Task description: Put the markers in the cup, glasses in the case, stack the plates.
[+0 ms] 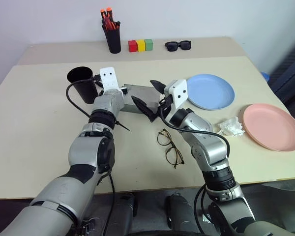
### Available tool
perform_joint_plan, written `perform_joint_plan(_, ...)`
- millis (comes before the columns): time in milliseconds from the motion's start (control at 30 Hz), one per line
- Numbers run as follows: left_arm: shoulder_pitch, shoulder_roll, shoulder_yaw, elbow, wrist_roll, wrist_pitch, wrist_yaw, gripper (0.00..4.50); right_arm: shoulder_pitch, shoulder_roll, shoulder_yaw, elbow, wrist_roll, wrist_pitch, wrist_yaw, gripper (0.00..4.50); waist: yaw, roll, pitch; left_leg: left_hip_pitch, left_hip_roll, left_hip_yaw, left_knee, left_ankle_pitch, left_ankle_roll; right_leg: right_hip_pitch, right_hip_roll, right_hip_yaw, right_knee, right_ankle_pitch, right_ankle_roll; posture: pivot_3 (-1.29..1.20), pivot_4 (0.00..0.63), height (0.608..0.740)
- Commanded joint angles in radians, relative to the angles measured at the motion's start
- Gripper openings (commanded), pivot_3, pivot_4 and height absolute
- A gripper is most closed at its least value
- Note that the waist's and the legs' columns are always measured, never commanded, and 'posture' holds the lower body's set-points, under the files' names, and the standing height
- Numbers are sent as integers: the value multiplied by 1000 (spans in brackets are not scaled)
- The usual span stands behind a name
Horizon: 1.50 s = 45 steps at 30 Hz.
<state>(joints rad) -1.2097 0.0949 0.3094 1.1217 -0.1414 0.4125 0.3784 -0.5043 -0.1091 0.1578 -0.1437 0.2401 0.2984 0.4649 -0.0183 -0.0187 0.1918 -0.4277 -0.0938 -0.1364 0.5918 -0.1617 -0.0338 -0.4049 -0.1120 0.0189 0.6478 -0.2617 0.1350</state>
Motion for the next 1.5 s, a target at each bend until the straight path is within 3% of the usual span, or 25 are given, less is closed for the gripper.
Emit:
perform_joint_plan(33,-45,17,16,37,-8,-50,29,4470,1,-1,-3,-49,2,-11,-2,4500,1,0,0,0,0,0,0,0,0,0,0,0,0,0,0,0,150,740)
perform_joint_plan(267,-62,20,45,104,-32,-74,44,4470,10,-5,-2,-54,0,-9,-3,4500,1,0,0,0,0,0,0,0,0,0,0,0,0,0,0,0,150,740)
perform_joint_plan(367,-65,22,39,116,-27,-73,49,3551,10,-6,-1,-54,-1,-8,-5,4500,1,0,0,0,0,0,0,0,0,0,0,0,0,0,0,0,150,740)
perform_joint_plan(567,-66,20,20,122,-11,-84,39,700,18,-9,0,-60,-1,-7,-8,4500,1,0,0,0,0,0,0,0,0,0,0,0,0,0,0,0,150,740)
perform_joint_plan(1333,-39,-5,-81,71,66,-111,10,700,21,-7,0,-53,-3,-9,-9,4500,-1,0,0,0,-1,0,0,0,0,0,0,0,0,0,0,0,150,740)
perform_joint_plan(1433,-37,1,-78,75,64,-112,19,1552,21,-6,3,-49,-4,-11,-9,4500,-1,0,0,0,0,0,0,0,0,0,0,0,0,0,0,0,150,740)
perform_joint_plan(1500,-40,7,-73,79,62,-111,28,2539,21,-6,3,-47,-4,-12,-8,4500,0,0,0,0,0,0,0,0,0,0,0,0,0,0,0,0,150,740)
